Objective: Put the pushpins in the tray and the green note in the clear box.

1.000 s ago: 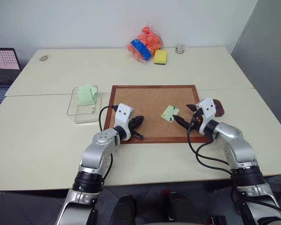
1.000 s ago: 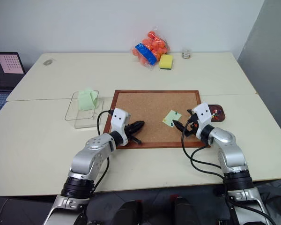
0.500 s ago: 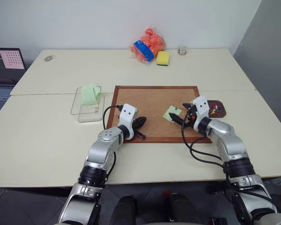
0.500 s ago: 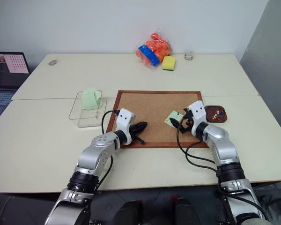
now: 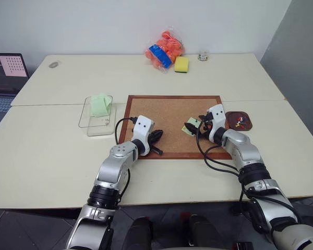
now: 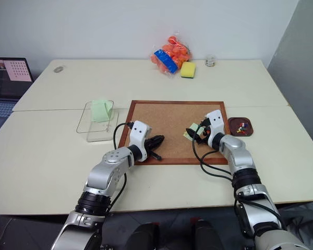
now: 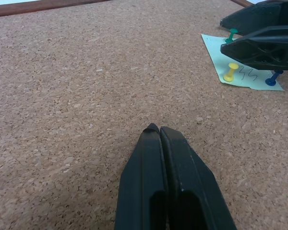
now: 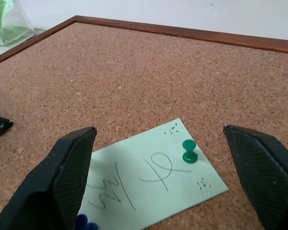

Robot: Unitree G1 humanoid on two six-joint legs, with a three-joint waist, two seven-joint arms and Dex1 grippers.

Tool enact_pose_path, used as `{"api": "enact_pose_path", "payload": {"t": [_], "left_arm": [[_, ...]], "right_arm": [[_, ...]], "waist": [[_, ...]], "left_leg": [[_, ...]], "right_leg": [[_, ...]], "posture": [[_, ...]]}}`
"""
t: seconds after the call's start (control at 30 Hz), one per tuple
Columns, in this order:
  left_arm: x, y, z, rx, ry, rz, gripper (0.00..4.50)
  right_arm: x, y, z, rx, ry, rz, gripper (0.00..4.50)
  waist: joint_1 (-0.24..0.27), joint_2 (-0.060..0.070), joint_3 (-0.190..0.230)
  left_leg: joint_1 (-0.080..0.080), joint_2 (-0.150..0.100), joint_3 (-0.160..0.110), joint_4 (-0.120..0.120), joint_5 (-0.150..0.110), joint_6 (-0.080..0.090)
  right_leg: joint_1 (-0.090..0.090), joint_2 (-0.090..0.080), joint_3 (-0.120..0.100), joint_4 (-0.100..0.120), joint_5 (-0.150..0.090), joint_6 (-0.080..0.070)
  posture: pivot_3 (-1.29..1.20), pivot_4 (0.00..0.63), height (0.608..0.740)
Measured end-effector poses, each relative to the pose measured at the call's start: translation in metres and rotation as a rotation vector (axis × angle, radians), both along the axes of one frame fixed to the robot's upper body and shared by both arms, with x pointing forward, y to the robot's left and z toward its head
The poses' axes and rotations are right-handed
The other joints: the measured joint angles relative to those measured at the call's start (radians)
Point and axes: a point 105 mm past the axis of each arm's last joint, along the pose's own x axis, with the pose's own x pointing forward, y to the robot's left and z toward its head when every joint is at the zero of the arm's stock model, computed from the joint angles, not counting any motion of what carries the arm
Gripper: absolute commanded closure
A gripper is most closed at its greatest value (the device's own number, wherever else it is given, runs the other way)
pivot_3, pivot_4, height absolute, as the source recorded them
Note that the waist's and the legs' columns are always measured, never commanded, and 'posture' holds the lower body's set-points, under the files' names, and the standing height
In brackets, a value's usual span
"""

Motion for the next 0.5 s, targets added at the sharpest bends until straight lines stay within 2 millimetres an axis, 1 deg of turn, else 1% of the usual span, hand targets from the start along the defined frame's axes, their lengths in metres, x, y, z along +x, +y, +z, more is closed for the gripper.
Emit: {"api": "enact_pose_path", "payload": {"t": [0.07, 0.13, 0.17, 0.23, 0.27, 0.5], "left_arm": [[-0.0003, -0.0003, 0.0002, -0.001, -0.001, 0.001, 4.50], [-0.0005, -0.0003, 0.0002, 0.002, -0.003, 0.004, 4.50], [-0.0007, -0.0002, 0.0003, 0.003, -0.004, 0.005, 4.50], [-0.0018, -0.0001, 0.0003, 0.004, -0.006, 0.006, 4.50], [-0.0018, 0.0001, 0.0002, 0.006, -0.007, 0.006, 4.50], [-0.0016, 0.0004, 0.0002, 0.011, -0.008, 0.008, 4.50]], "right_arm": [[0.0005, -0.0003, -0.0002, 0.001, -0.004, -0.001, 0.37], [0.0009, -0.0015, -0.0006, 0.003, -0.007, -0.005, 0.60], [0.0012, -0.0025, -0.0008, 0.006, -0.009, -0.008, 0.88], [0.0016, -0.0045, -0.0008, 0.010, -0.008, -0.015, 1.26], [0.0017, -0.0054, -0.0010, 0.010, -0.007, -0.018, 1.55], [0.0017, -0.0062, -0.0014, 0.001, -0.014, -0.016, 2.92]], "waist": [[0.000, 0.000, 0.000], [0.000, 0.000, 0.000], [0.000, 0.000, 0.000], [0.000, 0.000, 0.000], [0.000, 0.000, 0.000], [-0.001, 0.000, 0.000]], "left_leg": [[0.000, 0.000, 0.000, 0.000, 0.000, 0.000], [0.000, 0.000, 0.000, 0.000, 0.000, 0.000], [0.000, 0.000, 0.000, 0.000, 0.000, 0.000], [0.000, 0.000, 0.000, 0.000, 0.000, 0.000], [0.000, 0.000, 0.000, 0.000, 0.000, 0.000], [0.000, 0.000, 0.000, 0.000, 0.000, 0.000]], "right_leg": [[0.000, 0.000, 0.000, 0.000, 0.000, 0.000], [0.000, 0.000, 0.000, 0.000, 0.000, 0.000], [0.000, 0.000, 0.000, 0.000, 0.000, 0.000], [0.000, 0.000, 0.000, 0.000, 0.000, 0.000], [0.000, 0.000, 0.000, 0.000, 0.000, 0.000], [0.000, 0.000, 0.000, 0.000, 0.000, 0.000]], "posture": [[0.00, 0.150, 0.740], [0.00, 0.150, 0.740], [0.00, 0.150, 0.740], [0.00, 0.150, 0.740], [0.00, 0.150, 0.740], [0.00, 0.150, 0.740]]}}
